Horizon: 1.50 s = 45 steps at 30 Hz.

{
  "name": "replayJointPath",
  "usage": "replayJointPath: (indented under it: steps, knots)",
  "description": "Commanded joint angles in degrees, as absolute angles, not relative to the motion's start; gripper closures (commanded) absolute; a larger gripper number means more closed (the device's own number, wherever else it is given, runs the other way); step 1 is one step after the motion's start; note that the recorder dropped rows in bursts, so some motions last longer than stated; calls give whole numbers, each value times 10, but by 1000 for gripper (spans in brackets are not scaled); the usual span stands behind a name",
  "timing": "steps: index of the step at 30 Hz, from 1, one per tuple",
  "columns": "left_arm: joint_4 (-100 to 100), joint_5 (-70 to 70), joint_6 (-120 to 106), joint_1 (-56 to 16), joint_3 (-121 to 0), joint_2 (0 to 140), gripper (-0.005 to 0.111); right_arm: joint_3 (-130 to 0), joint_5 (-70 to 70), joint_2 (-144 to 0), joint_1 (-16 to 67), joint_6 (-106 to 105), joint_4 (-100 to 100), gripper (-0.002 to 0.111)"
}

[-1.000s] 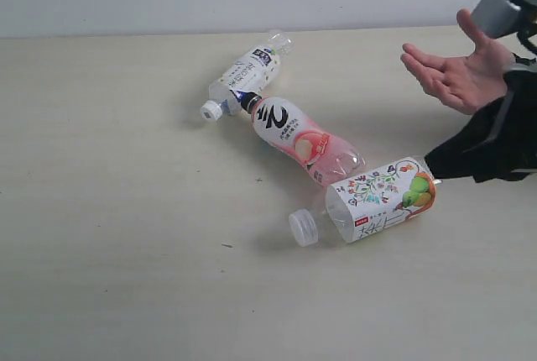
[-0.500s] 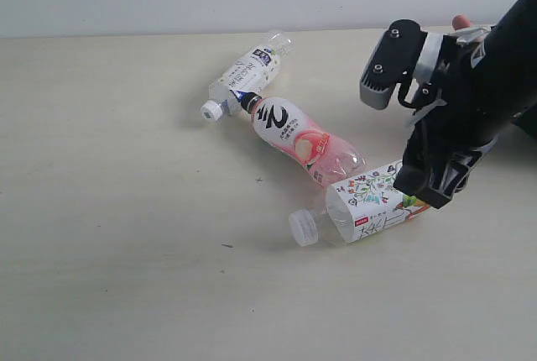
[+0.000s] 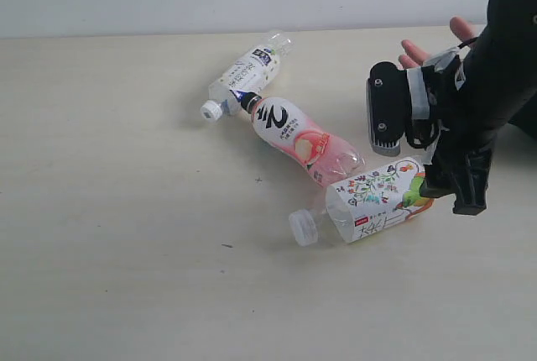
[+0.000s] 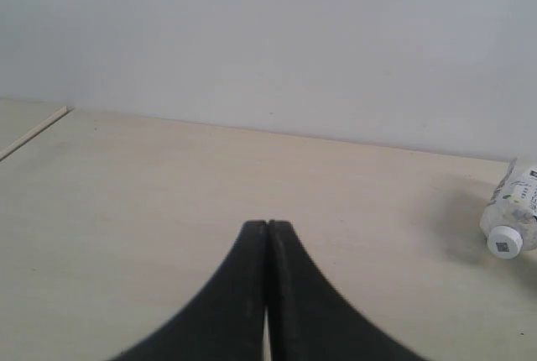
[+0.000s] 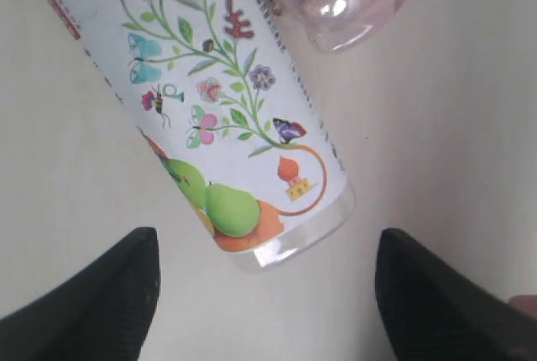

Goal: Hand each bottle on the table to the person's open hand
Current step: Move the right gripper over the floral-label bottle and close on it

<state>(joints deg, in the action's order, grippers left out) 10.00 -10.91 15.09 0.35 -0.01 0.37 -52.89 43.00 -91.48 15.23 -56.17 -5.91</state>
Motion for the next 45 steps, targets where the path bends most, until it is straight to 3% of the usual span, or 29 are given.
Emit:
replayJointPath:
  steps: [1,18,25,45]
  knots:
    - [99,-109,151,0,0,0,107,-534,396,-934,153,-618,-67,36]
    - [99,-109,151,0,0,0,107,-534,384,-961,153,-677,-32,34]
    - [99,-109,151,0,0,0,107,-534,375,-983,153,-692,-32,28]
    - [99,-109,151,0,0,0,107,-534,333,-1022,153,-718,0,28]
